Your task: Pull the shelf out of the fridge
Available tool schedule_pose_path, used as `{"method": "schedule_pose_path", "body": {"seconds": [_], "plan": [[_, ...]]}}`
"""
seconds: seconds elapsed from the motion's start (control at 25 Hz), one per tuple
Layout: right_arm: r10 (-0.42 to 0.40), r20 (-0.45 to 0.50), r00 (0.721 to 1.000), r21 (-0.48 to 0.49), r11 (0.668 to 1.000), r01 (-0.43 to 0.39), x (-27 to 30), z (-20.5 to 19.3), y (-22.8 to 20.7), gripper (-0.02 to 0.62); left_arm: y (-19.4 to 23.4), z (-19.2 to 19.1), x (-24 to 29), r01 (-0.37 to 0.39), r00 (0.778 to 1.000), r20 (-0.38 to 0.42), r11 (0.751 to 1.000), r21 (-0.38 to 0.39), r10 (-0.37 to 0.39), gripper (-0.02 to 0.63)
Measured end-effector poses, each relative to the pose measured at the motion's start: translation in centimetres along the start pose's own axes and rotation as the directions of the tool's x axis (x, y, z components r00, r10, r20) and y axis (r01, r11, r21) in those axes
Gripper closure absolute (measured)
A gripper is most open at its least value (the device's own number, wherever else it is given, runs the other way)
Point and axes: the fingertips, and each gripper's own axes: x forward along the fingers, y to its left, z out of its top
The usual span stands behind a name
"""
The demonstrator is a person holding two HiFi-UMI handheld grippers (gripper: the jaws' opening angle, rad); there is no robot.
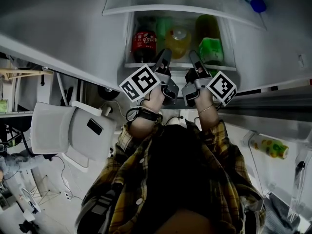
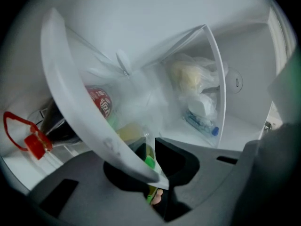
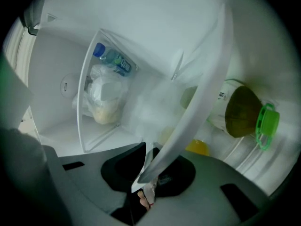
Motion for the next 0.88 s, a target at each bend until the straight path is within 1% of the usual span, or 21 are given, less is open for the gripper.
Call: {"method": "schedule_pose_path", "body": {"seconds": [0.16, 0.48, 0.64, 0.88], "plan": [[0.001, -0.005, 1.0, -0.001, 1.0, -0.001, -0.8, -0.4, 0.1, 0.528, -0.2, -0.6, -0.7, 0.005, 1.0, -0.006, 1.0, -0.002, -0.005, 0.537], [0.004, -0.012, 1.0, -0.001, 1.0, -0.004, -2.5, -1.3, 0.2, 0.528, -0.4, -1.6, -2.3, 0.016, 1.0, -0.015, 0.999, -0.03, -0.016, 0.541], [0.02, -0.025, 0.999, -0.002, 1.0, -0.02, -3.3, -1.8, 0.5, 0.526, -0.5, -2.1, -3.2, 0.023, 1.0, -0.019, 0.999, -0.046, -0.023, 0.545], [0.009, -0.035, 0.999, -0.004, 1.0, -0.009, -4.7, -2.6, 0.4, 0.528, -0.6, -2.9, -4.4, 0.03, 0.999, -0.028, 0.997, -0.065, -0.032, 0.548]]}}
